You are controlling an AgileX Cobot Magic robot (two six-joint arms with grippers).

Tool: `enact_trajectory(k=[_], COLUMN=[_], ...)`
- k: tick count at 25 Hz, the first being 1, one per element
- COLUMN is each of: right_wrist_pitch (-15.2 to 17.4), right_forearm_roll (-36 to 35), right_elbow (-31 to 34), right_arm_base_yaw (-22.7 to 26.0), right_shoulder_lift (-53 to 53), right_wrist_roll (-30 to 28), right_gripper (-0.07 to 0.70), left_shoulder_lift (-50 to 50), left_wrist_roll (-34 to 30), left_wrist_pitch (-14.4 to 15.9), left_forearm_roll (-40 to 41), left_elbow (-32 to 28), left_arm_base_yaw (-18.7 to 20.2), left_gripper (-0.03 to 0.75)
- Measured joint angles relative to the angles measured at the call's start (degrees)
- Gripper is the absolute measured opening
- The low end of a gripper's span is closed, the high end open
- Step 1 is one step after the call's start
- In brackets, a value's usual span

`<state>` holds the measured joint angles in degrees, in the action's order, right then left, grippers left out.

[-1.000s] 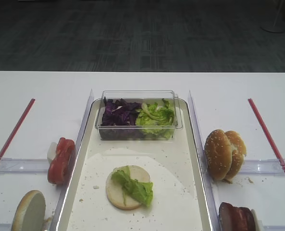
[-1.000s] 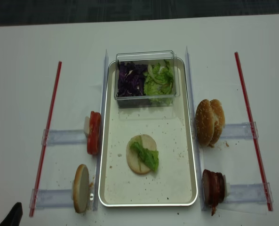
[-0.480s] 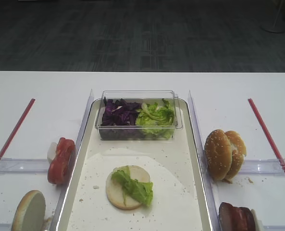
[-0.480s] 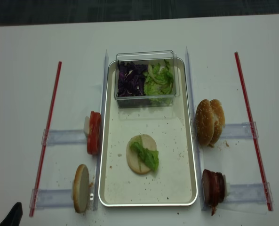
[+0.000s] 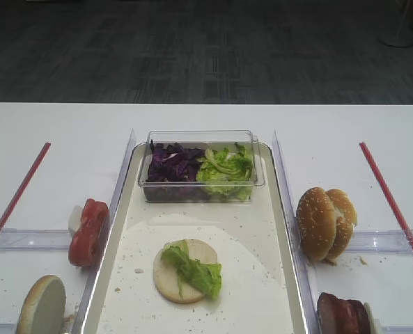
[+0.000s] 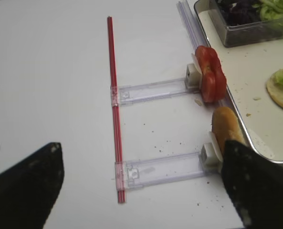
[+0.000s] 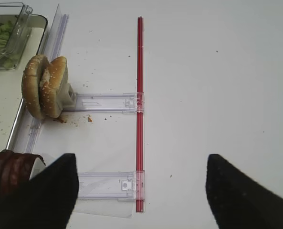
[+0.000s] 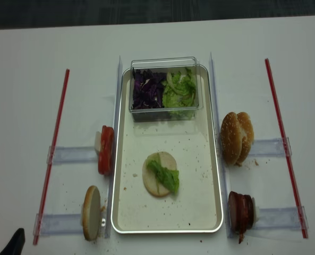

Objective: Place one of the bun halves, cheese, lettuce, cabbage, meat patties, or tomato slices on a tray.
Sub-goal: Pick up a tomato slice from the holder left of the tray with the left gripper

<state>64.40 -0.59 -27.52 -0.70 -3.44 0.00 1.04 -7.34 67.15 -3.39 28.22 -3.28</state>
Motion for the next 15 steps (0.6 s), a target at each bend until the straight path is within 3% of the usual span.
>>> enact_trajectory(k=[2,7,15], right_wrist_pitch=[0.0,0.0,0.0], right_forearm_roll=[0.0,0.0,0.0], right_elbow=[0.0,0.0,0.0], right_arm_base_yaw=[0.0,0.0,0.0], right_shoulder_lift=[0.0,0.0,0.0], right_wrist_roll=[0.0,0.0,0.0], right_gripper=[0.571,0.571,0.571], left_shoulder_lift=[0.0,-1.99,-23.71], left_wrist_roll=[-1.02,-1.12,-2.26], left_wrist_pitch=[-1.42,-8.61,-19.66], left_forearm_roll=[0.0,-0.84,-9.35], left_elbow=[0.49,0.62,1.62], left_arm_base_yaw=[0.0,0.0,0.0], left_gripper=[0.617,0.617,0.617])
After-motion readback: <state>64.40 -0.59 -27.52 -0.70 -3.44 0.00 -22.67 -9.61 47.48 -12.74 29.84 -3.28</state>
